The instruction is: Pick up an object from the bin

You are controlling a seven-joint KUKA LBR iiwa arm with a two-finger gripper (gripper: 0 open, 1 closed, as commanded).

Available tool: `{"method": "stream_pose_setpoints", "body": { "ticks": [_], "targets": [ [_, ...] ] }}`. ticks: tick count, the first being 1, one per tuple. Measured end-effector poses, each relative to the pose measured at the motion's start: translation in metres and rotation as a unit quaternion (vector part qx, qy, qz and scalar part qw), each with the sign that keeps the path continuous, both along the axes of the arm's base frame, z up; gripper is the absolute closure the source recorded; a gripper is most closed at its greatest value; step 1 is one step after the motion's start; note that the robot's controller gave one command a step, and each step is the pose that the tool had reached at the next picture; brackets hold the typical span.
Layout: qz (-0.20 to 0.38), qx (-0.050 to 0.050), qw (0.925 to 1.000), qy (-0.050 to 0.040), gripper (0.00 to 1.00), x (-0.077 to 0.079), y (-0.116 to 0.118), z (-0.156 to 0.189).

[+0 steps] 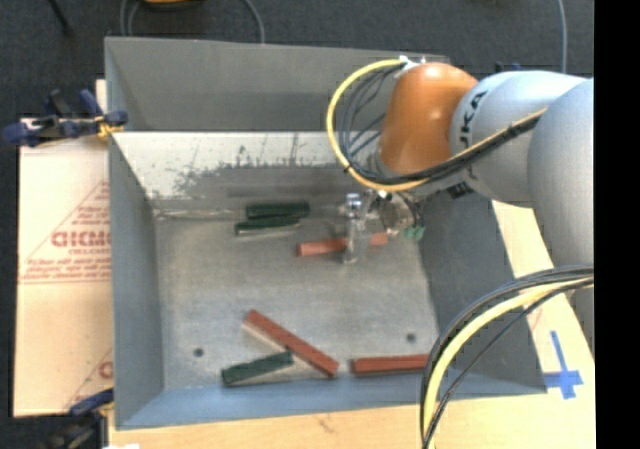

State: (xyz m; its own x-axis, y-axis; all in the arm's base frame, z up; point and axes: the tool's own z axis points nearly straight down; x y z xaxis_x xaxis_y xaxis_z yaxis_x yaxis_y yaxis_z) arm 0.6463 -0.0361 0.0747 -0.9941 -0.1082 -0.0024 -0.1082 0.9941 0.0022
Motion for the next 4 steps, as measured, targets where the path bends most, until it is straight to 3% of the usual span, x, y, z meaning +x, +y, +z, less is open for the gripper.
{"method": "stream_pose_setpoints", "body": {
  "ticks": [1, 4],
  "targets": [
    [0.001, 0.000, 1.0000, 0.0025, 1.00, -0.001, 0.000, 0.016],
    [0.001, -0.001, 1.0000, -0.0014, 1.00, 0.001, -0.001, 0.055]
  ]
}}
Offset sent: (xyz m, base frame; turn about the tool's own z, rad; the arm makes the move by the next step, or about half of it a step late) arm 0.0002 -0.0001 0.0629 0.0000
